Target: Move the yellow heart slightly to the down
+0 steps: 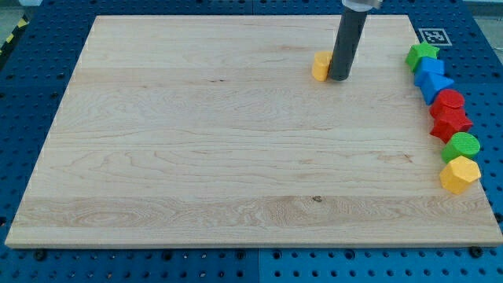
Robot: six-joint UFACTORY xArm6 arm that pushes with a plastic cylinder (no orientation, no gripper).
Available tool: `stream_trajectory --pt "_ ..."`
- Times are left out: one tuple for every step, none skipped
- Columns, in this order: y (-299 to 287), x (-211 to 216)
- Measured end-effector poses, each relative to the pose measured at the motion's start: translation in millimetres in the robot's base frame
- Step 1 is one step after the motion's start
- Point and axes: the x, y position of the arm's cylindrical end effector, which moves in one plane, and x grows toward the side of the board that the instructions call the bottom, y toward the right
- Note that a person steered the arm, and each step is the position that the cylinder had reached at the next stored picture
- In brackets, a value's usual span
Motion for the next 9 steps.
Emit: stream_trajectory --pt "0 0" --pt "28 -19" --pt "1 -41" --pt "-29 -40" --pt "-45 -17" --pt "-45 -16" --pt "-50 -40" --pt "-68 -57" --pt "-84 -30"
